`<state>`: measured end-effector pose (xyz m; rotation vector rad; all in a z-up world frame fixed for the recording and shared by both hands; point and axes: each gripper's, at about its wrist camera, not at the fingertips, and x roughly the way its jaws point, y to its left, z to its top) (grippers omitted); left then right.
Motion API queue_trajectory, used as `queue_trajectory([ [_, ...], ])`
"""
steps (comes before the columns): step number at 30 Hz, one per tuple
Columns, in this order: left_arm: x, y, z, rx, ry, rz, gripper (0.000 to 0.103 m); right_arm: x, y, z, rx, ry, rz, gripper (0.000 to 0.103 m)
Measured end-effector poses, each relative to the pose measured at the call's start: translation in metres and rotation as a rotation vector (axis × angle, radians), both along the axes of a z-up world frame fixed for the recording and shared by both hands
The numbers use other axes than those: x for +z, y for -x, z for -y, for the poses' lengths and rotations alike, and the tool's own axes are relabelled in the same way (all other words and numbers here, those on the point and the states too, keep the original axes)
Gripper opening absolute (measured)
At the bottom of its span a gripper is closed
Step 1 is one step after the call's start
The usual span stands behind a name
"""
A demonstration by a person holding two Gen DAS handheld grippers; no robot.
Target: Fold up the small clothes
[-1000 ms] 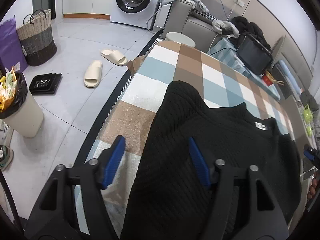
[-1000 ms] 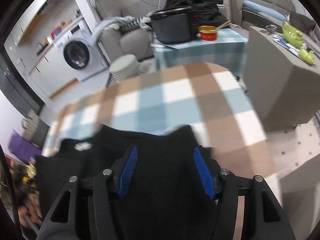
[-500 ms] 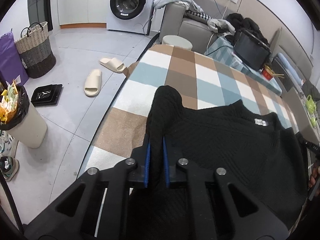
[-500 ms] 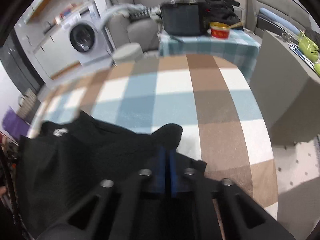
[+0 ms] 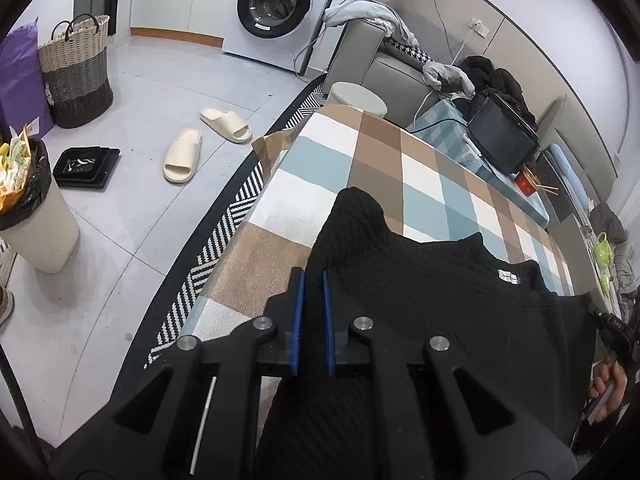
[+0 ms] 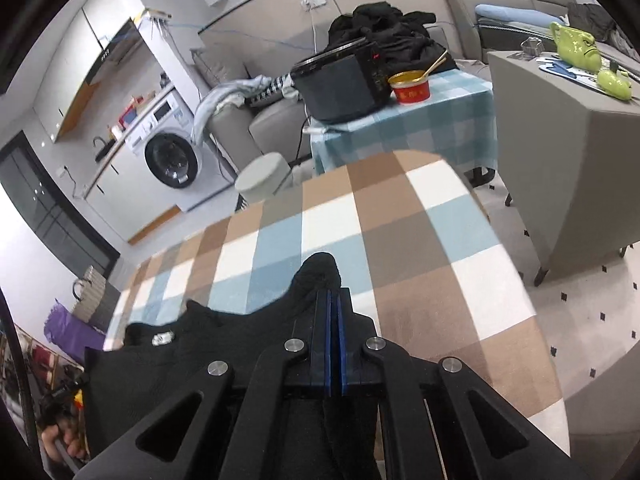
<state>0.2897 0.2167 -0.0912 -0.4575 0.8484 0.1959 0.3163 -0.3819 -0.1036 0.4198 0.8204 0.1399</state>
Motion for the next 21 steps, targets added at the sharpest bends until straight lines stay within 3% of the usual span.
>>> queue_trajectory([
  [2, -0.002, -0.004, 0.003, 0.000, -0.026, -0.023, 0.013, -0.004, -0.002, -0.003, 0.009, 0.008, -0.026, 0.005],
  [4, -0.003, -0.010, 0.006, -0.021, -0.043, -0.039, 0.034, -0.010, -0.006, -0.002, 0.018, 0.003, -0.076, 0.015],
  [6, -0.002, -0.014, 0.010, -0.021, -0.064, -0.037, 0.049, -0.015, -0.006, 0.001, 0.017, -0.019, -0.096, 0.039],
  [11, -0.004, -0.033, 0.018, -0.031, -0.088, -0.037, 0.051, -0.022, -0.006, 0.004, 0.015, -0.031, -0.114, 0.044],
  [12, -0.005, -0.037, 0.018, -0.033, -0.081, -0.032, 0.051, -0.025, -0.008, 0.003, 0.023, -0.029, -0.127, 0.044],
  [15, -0.007, -0.044, 0.021, -0.051, -0.070, -0.020, 0.014, -0.029, -0.010, 0.000, 0.030, -0.026, -0.138, 0.044],
  [16, -0.007, -0.045, 0.022, -0.057, -0.065, -0.013, 0.012, -0.029, -0.011, -0.001, 0.032, -0.024, -0.139, 0.043],
  [18, -0.005, -0.042, 0.022, -0.055, -0.062, 0.008, 0.005, -0.027, -0.009, -0.002, 0.032, 0.008, -0.122, 0.016],
  [21, 0.004, -0.033, 0.018, -0.046, -0.033, 0.056, 0.005, -0.021, -0.002, 0.002, 0.026, -0.009, -0.079, 0.006],
])
